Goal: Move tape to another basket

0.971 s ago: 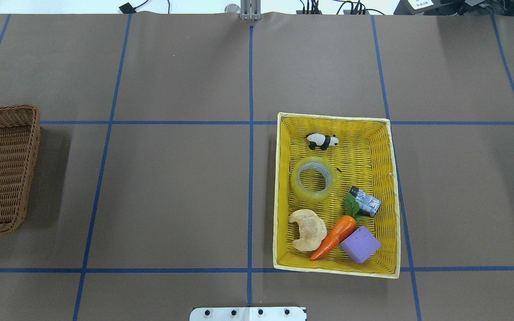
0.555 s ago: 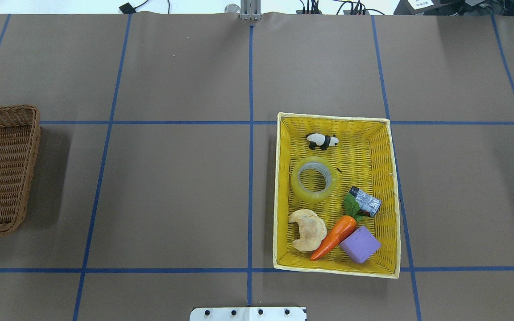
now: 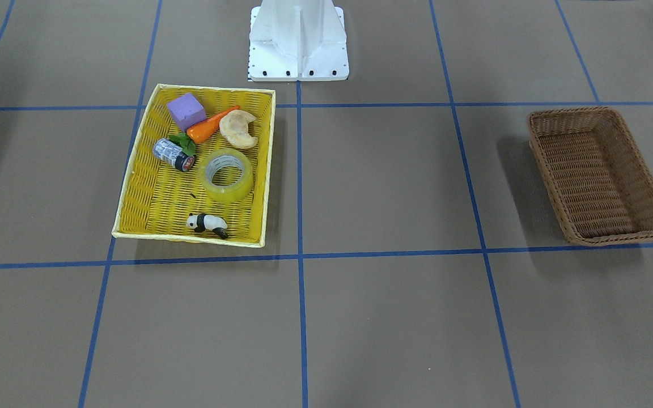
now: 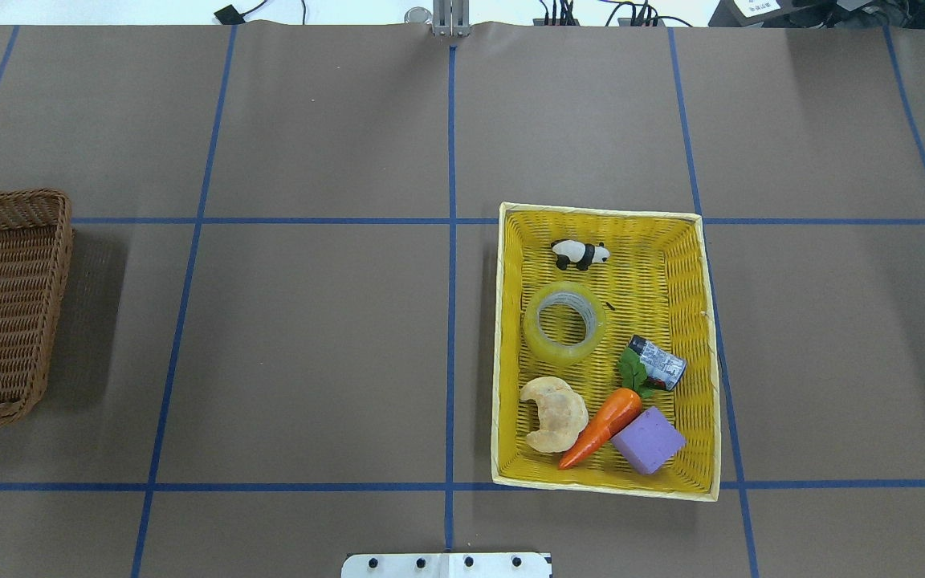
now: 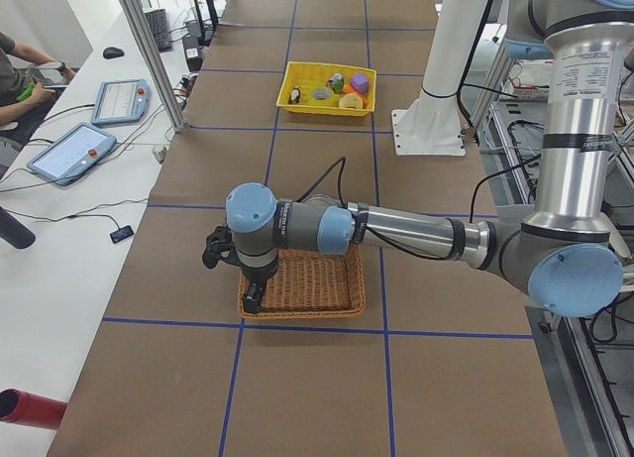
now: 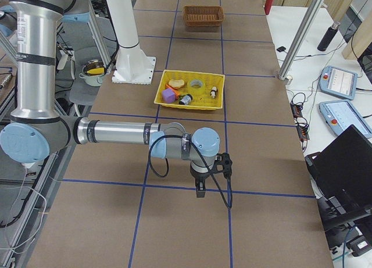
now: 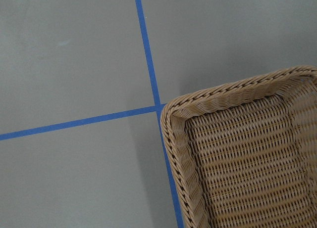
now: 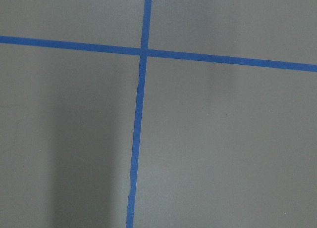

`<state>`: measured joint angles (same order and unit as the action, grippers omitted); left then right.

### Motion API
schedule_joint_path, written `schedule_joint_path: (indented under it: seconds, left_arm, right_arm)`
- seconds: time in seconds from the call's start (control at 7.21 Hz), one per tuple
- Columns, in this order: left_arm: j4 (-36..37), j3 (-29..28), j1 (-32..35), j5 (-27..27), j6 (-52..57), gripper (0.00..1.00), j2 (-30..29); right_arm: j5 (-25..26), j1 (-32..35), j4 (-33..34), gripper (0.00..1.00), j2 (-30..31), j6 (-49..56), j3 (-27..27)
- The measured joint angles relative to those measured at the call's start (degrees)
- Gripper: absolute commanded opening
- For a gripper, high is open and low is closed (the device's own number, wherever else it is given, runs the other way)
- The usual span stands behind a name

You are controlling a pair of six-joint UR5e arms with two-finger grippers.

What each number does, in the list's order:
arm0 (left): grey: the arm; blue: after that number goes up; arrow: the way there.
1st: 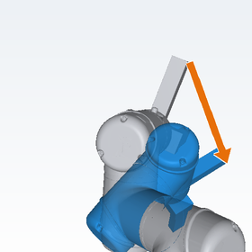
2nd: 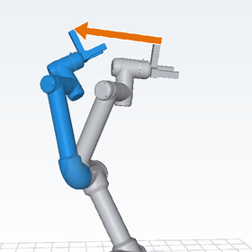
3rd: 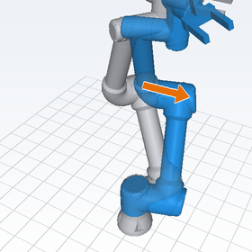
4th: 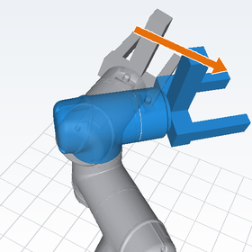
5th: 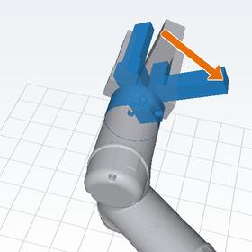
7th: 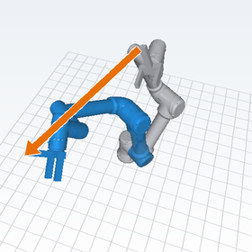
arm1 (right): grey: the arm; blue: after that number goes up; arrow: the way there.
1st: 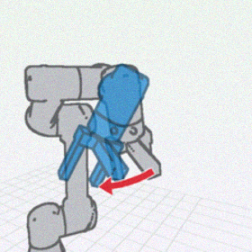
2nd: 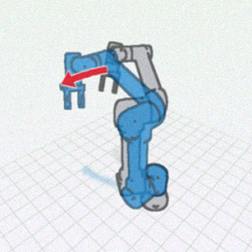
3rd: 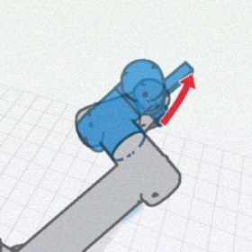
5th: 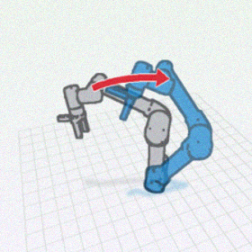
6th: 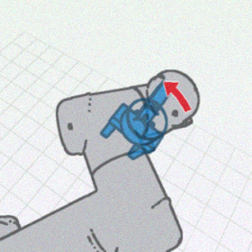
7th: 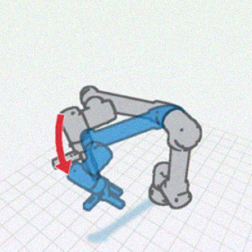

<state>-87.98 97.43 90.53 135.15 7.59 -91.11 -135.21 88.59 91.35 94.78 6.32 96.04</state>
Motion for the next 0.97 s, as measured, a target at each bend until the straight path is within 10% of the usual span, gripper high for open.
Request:
schedule_joint_path:
  seconds: [0.42, 0.97]
  left_arm:
    - [-0.83, 0.09, 0.00, -0.03, -0.26, 0.99, 0.00]
    - [-0.93, -0.31, -0.05, 0.03, -0.29, 0.98, 0.06]
  right_arm:
    - [-5.01, -8.44, -3.51, 1.00, -1.22, -2.13, 5.11]
    - [-8.09, -23.14, -16.03, 1.00, -10.04, -39.95, 7.31]
